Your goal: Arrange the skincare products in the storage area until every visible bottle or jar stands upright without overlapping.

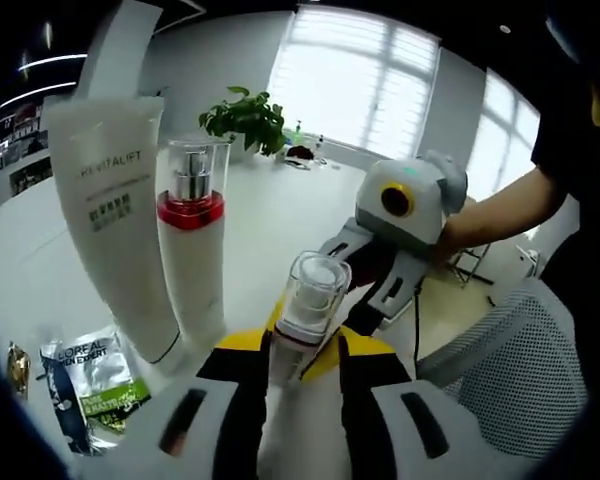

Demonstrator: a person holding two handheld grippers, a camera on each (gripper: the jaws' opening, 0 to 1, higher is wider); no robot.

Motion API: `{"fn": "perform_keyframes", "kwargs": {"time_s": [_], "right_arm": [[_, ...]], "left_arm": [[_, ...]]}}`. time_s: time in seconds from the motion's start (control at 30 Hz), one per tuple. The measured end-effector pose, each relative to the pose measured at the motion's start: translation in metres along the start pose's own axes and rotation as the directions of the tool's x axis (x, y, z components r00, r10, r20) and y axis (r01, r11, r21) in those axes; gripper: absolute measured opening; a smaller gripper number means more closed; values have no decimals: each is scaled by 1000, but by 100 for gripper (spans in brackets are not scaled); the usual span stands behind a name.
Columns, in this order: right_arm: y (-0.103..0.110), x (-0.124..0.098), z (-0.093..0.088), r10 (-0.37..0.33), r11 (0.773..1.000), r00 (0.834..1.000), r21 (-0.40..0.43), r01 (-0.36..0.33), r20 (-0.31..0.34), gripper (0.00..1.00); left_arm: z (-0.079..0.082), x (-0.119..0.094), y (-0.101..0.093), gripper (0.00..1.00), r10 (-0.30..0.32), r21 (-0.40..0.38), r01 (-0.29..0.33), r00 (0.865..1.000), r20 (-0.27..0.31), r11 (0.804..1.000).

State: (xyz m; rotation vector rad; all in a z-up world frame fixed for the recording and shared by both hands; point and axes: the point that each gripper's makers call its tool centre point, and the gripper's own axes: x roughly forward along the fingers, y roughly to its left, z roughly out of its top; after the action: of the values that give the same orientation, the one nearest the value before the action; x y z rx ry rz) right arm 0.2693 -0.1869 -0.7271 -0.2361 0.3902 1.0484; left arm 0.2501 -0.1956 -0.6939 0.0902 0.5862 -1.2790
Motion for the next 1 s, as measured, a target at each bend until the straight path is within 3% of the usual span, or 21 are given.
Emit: {"fn": "perform_keyframes", "kwargs": {"time_s": [0.4,0.47,0.5,0.6,1.0], "right_arm": [[-20,9,3,2,1000,1000,-11,-2,1,21],[-24,11,-1,-5,1000,1000,-29,4,-23,18],[-25,11,-10,-6,999,997,-38,3,-71,18],[-24,13,-10,-3,1000,999,-4,2,-49,18],[-25,12,-8,-6,1000,998,-12,5,-60,18]], "left_arm": [[-10,-14,13,21,53,-51,-53,999,11,997],[-13,-15,11,21,57,-59,-56,998,8,997],[-14,-15,9,21,58,-62,-57,998,6,996],[-19,-16,8,21,58,-69,-58,998,0,996],[-9,-3,21,24,66,-55,-66,998,13,996]]}}
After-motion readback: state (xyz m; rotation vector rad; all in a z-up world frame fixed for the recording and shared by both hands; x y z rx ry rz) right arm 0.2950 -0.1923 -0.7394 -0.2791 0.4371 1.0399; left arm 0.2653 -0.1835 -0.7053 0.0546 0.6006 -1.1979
